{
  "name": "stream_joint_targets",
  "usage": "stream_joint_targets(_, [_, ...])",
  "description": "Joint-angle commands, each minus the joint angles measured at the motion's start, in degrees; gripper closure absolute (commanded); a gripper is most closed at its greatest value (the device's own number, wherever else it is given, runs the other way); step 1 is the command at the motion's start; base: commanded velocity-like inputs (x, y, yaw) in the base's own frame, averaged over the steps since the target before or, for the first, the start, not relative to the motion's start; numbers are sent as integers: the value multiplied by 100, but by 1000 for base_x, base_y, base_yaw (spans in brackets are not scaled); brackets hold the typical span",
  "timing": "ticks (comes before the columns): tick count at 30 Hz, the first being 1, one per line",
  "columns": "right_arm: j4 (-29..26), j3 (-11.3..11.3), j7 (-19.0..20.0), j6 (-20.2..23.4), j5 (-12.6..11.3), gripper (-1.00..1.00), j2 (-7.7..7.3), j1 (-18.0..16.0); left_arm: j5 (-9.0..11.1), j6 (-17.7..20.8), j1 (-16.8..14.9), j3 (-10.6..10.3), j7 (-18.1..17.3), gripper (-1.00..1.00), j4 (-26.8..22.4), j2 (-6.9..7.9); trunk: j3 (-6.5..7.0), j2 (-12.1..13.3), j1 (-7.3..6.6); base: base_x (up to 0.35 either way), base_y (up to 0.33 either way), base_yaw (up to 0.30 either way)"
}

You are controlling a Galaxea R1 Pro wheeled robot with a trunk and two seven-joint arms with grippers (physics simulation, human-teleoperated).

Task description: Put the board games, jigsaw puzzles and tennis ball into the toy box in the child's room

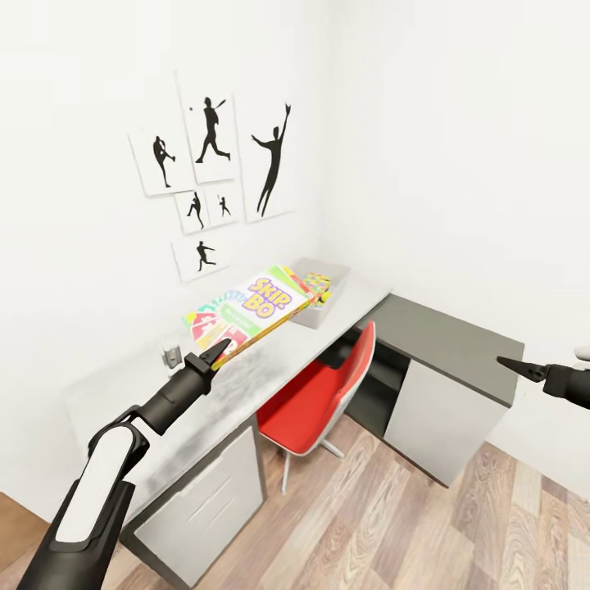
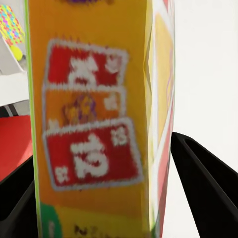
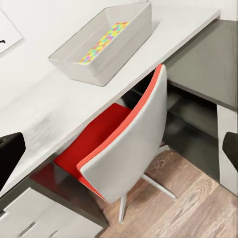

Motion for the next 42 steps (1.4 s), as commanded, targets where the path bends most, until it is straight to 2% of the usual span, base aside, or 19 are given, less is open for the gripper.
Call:
stream_joint_targets(1, [-1, -7, 47, 37, 38, -100, 0, -8, 27, 22, -5, 2, 3, 100, -2, -1, -12, -12, 3, 0, -290, 0])
stream_joint_targets(9, [-1, -2, 40, 37, 38, -100, 0, -7, 4, 10, 1, 10, 5, 100, 6, 4, -7, -12, 3, 21, -308, 0])
stream_joint_targets(19, [-1, 2, 39, 37, 38, -100, 0, -8, -3, -3, 23, 12, -1, 100, 7, 10, -5, -12, 3, 201, -259, 25])
stream_joint_targets(27, [-1, -4, 39, 37, 38, -100, 0, -8, -14, -5, 37, 25, 11, 100, 14, 11, -5, -12, 3, 257, -221, 230])
stream_joint_targets(34, [-1, -6, 39, 37, 40, -100, 0, -8, -17, -5, 53, 157, 12, 100, 36, 11, -5, -12, 3, 262, -217, 267])
stream_joint_targets(42, [-1, -10, 33, 37, 40, -100, 0, -8, -22, -5, 77, 193, 9, 100, 54, 3, -5, -12, 3, 263, -217, 224])
